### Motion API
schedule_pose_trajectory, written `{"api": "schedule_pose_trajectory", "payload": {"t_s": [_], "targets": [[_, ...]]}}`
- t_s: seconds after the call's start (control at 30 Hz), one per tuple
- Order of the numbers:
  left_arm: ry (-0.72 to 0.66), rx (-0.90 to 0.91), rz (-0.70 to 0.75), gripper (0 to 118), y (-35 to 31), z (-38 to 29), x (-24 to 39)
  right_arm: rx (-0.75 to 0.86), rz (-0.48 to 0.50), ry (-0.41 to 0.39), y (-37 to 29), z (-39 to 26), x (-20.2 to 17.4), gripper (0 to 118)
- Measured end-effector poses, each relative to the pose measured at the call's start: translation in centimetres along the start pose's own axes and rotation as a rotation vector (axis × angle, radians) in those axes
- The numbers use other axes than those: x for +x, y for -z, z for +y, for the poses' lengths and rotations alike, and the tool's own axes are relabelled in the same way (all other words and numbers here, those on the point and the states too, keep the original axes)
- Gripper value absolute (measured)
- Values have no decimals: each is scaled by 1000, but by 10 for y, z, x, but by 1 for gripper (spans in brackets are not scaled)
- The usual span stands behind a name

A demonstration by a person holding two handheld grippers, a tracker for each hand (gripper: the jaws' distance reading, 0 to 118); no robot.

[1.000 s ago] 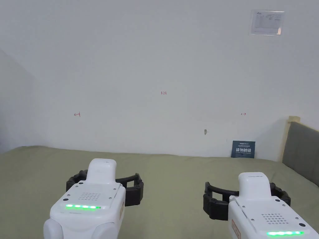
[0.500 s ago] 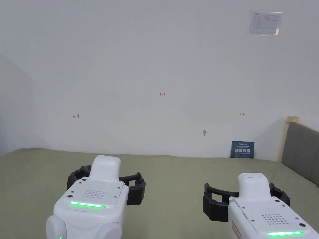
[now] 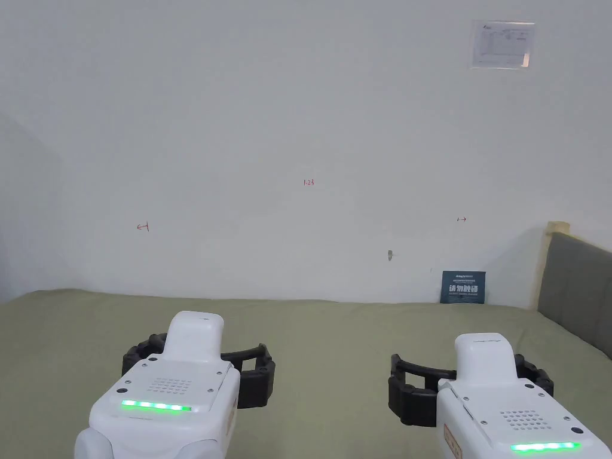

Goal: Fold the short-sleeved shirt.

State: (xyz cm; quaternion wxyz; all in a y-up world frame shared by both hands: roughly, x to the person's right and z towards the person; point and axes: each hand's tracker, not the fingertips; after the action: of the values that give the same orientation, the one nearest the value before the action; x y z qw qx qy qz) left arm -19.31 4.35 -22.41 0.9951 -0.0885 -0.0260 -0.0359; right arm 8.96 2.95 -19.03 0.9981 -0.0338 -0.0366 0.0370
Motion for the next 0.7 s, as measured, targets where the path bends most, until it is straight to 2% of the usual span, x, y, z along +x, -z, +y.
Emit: {"api": "schedule_pose_trajectory", "payload": {"t_s": [0.37, 0.6, 0.7], "targets": [[-5, -5, 22, 113, -3, 0, 3, -8, 6, 2, 2, 1, 1, 118], [69, -68, 51, 113, -2, 5, 13, -9, 8, -2, 2, 1, -1, 118], [91, -10, 32, 112, -3, 4, 13, -9, 15, 2, 2, 2, -2, 118]]}}
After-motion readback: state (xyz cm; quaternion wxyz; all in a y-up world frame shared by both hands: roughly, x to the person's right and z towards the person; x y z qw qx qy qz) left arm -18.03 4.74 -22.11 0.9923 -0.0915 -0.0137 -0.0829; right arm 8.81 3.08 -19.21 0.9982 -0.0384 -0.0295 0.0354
